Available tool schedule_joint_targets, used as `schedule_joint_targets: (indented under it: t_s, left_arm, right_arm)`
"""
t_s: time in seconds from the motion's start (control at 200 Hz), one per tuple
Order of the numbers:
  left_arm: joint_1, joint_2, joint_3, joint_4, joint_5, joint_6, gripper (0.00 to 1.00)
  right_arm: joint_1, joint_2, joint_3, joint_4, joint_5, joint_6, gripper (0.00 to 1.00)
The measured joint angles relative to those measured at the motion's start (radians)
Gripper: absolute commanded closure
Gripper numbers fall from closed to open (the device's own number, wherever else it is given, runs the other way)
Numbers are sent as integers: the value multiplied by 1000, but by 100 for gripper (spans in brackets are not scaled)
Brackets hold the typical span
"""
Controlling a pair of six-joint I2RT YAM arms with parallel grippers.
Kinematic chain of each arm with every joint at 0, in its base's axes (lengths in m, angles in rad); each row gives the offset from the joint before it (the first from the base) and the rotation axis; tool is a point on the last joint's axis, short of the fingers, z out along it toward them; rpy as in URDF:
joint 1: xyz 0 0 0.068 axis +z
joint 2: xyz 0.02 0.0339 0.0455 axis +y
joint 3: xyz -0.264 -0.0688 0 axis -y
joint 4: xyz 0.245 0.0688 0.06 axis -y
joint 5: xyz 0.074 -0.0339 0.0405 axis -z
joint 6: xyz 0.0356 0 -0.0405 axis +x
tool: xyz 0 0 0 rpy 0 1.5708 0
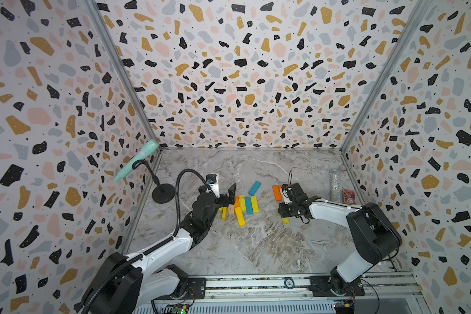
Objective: Assemble the number 6 with building blocks
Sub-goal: Place the building block at the center of the board, then assemble the building block at the center of the board.
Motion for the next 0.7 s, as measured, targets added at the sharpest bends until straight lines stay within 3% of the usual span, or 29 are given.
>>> schedule_joint_targets:
  t_s: [0.06, 0.1, 0.24, 0.315, 0.411, 0.506, 0.696]
  left_arm:
    - [0, 1, 0, 1, 6, 0, 2]
    - [0, 5, 0, 5, 16, 1, 8]
    - [0, 37, 0, 27, 86, 3, 42]
    - [0, 69, 0, 45, 134, -1, 68]
    - [-1, 130, 3, 68, 200, 0, 87]
    - [-11, 203, 15, 77, 259, -1, 92]
    - [-57, 294, 31, 112, 330, -10, 95]
  right_arm:
    - [0, 3, 10, 0, 0, 2, 50]
    - [0, 2, 11, 0, -2, 3, 49]
    - [-6, -51, -10, -1, -18, 14, 48]
    - [-18, -143, -58, 1, -44, 29, 48]
    - [-43, -272, -133, 15, -84, 52, 56]
    - [-68, -381, -229, 43, -146, 84, 66]
    - [-80, -461, -401, 70, -249, 147, 76]
